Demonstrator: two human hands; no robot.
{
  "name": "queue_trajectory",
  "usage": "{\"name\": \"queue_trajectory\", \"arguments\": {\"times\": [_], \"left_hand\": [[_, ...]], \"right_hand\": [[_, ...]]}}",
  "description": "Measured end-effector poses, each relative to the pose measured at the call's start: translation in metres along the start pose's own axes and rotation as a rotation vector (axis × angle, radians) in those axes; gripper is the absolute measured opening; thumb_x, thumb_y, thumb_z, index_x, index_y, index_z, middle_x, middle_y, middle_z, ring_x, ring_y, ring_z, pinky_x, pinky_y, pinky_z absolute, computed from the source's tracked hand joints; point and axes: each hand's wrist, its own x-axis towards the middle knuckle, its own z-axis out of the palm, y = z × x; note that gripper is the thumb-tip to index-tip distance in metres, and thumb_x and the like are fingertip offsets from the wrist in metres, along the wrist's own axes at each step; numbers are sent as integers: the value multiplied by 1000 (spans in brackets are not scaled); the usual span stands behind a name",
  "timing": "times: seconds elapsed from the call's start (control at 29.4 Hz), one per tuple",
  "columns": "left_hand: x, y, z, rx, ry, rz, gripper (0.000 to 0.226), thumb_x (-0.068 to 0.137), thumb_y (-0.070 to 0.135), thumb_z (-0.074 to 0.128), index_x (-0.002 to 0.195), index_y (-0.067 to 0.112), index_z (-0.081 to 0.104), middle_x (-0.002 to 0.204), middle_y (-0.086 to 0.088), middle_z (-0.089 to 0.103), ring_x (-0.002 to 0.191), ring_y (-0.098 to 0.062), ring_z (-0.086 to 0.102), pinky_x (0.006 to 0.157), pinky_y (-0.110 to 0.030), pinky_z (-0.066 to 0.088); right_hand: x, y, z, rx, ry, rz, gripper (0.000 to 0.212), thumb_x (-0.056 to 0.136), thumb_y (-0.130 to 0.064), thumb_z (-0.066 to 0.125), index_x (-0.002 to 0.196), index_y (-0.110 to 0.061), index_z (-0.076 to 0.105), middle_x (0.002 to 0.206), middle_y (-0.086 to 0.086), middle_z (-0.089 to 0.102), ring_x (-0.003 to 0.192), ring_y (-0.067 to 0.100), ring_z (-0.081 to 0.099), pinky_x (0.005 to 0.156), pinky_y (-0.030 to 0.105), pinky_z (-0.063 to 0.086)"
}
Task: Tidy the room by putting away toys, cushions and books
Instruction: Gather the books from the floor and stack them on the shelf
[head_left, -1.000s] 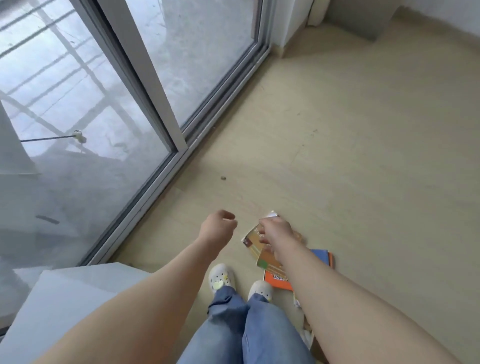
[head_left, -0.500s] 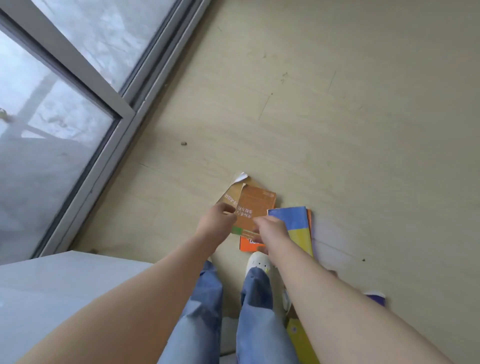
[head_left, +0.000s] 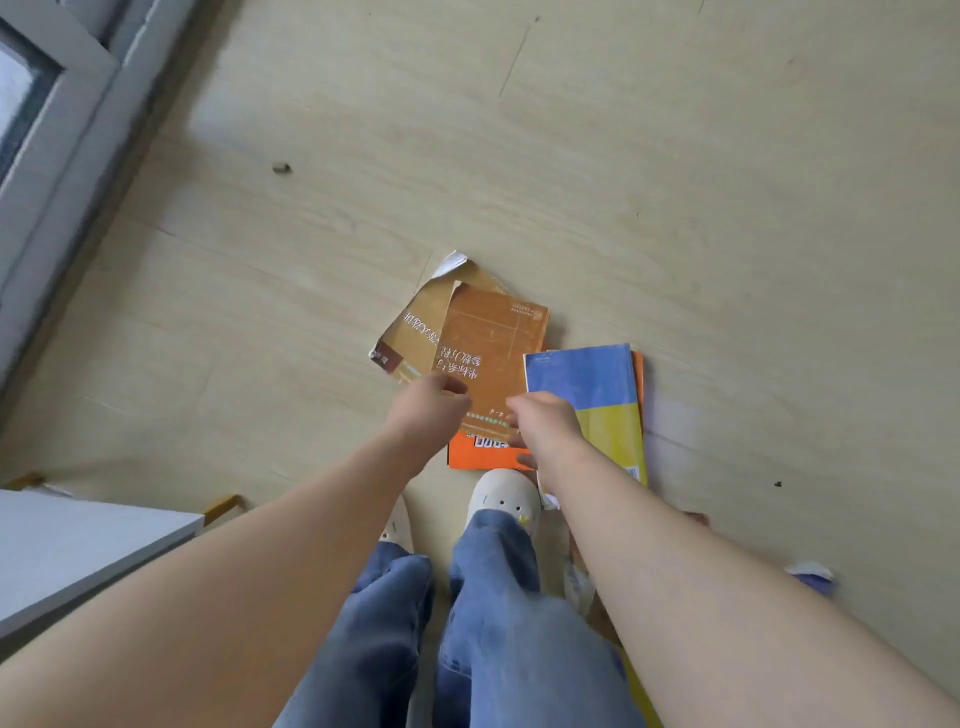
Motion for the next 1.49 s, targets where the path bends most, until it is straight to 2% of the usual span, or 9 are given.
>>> {"name": "queue_trajectory", "arguments": {"times": [0.07, 0.24, 0.41, 0.54, 0.61, 0.82, 0.95, 1.29, 1.49], "left_hand": [[34, -15, 11, 0, 12, 5, 25, 89, 12, 51, 111, 13, 63, 84, -3, 57, 92, -26, 62, 70, -26, 43], [104, -33, 25, -9, 42, 56, 25, 88, 14, 51, 110, 17, 63, 90, -5, 61, 94, -27, 64, 71, -28, 45], [138, -31, 29, -95, 52, 141, 24, 87, 12, 51, 109, 14, 61, 83, -5, 59, 81, -24, 57, 62, -26, 40], [119, -35, 24, -115, 94, 208, 20, 88, 13, 52, 106, 16, 60, 91, -7, 62, 88, -25, 60, 67, -27, 40], [100, -34, 20, -129, 102, 222, 18, 88, 12, 52, 104, 16, 58, 91, -7, 61, 87, -24, 59, 64, -26, 39], [42, -20, 29, -148, 116, 331, 21, 88, 4, 47, 73, 19, 47, 85, -12, 49, 77, -20, 42, 54, -25, 27], [16, -26, 41, -137, 145, 331, 12, 89, 5, 49, 90, 15, 56, 88, -11, 55, 72, -20, 49, 54, -24, 34], [23, -37, 71, 24, 105, 258, 24, 93, 15, 50, 114, 11, 60, 98, -9, 60, 85, -21, 56, 57, -23, 40], [88, -37, 77, 250, 72, 260, 28, 93, 18, 50, 119, 10, 58, 106, -9, 61, 90, -20, 55, 70, -27, 43]], "right_hand": [[33, 6, 13, 21, 4, -15, 10, 90, -16, 47, 87, -15, 56, 92, 8, 58, 86, 26, 55, 76, 34, 44], [97, 7, 38, 21, 16, -85, 6, 91, -20, 48, 93, -18, 53, 97, 4, 57, 103, 28, 59, 85, 37, 47], [125, -10, 47, 36, 37, -192, 19, 92, -21, 47, 106, -14, 58, 97, 4, 56, 103, 28, 59, 87, 38, 48], [110, -7, 48, 38, 14, -293, 23, 93, -24, 48, 113, -17, 58, 100, 4, 58, 104, 27, 59, 89, 39, 49], [94, -1, 42, 39, -27, -319, 17, 93, -23, 47, 107, -18, 56, 96, 4, 56, 94, 25, 57, 81, 36, 47], [53, 21, 4, 84, -14, -409, 9, 95, -20, 46, 98, -15, 53, 78, 3, 50, 81, 23, 49, 65, 31, 37], [37, 47, -10, 95, -12, -403, 9, 94, -20, 47, 92, -14, 53, 74, 3, 49, 78, 23, 48, 67, 31, 39], [64, 82, -20, 125, 47, -346, 11, 91, -18, 48, 97, -12, 56, 91, 7, 55, 85, 24, 52, 77, 36, 43], [125, 79, 13, 72, 41, -257, 16, 90, -15, 46, 75, -16, 50, 82, 7, 50, 80, 25, 47, 71, 33, 38]]}}
